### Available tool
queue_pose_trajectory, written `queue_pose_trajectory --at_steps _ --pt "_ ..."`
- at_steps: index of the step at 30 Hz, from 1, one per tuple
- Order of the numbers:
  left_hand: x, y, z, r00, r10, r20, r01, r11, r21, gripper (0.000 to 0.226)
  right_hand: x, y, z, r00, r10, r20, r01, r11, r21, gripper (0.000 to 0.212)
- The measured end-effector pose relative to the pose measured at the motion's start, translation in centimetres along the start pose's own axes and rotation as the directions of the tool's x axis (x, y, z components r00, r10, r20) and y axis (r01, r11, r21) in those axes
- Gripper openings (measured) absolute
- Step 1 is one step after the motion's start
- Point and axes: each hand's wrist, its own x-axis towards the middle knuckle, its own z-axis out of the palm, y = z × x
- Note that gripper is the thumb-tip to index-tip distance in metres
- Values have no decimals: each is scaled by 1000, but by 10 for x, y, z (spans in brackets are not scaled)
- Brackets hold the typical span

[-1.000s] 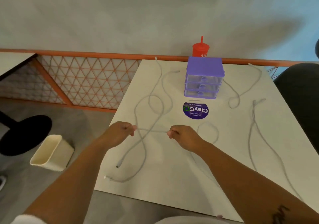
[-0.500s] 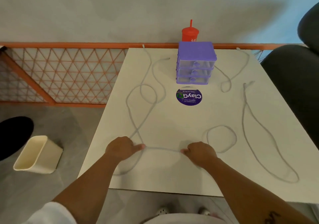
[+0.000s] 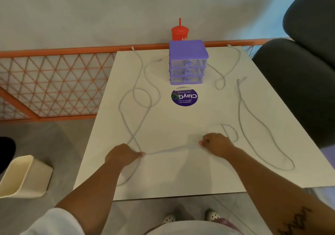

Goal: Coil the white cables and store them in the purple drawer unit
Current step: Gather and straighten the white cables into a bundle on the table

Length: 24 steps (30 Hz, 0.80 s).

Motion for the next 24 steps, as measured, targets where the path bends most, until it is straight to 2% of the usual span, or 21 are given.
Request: queue_pose_trajectory --at_steps 5,9,15,18,22,24 --pt "0 1 1 1000 -30 -8 30 1000 4 54 -8 1 -70 976 -50 -213 86 983 163 39" --pt "0 3 1 999 -47 -21 48 999 17 56 -22 1 -110 958 -58 -280 118 972 203 40" --pt "-3 6 1 997 -68 -22 68 998 15 55 -34 11 -107 977 -68 -204 108 976 190 23" --pt "-5 8 1 996 -82 -32 83 996 20 54 -31 28 -85 989 -57 -140 79 984 157 23" --pt "-4 12 1 995 -94 -43 95 995 10 52 -28 61 -42 997 26 -79 -9 979 204 25" --pt "-5 16 2 993 -101 -56 101 995 5 49 -32 74 -20 997 68 -45 -60 985 159 25"
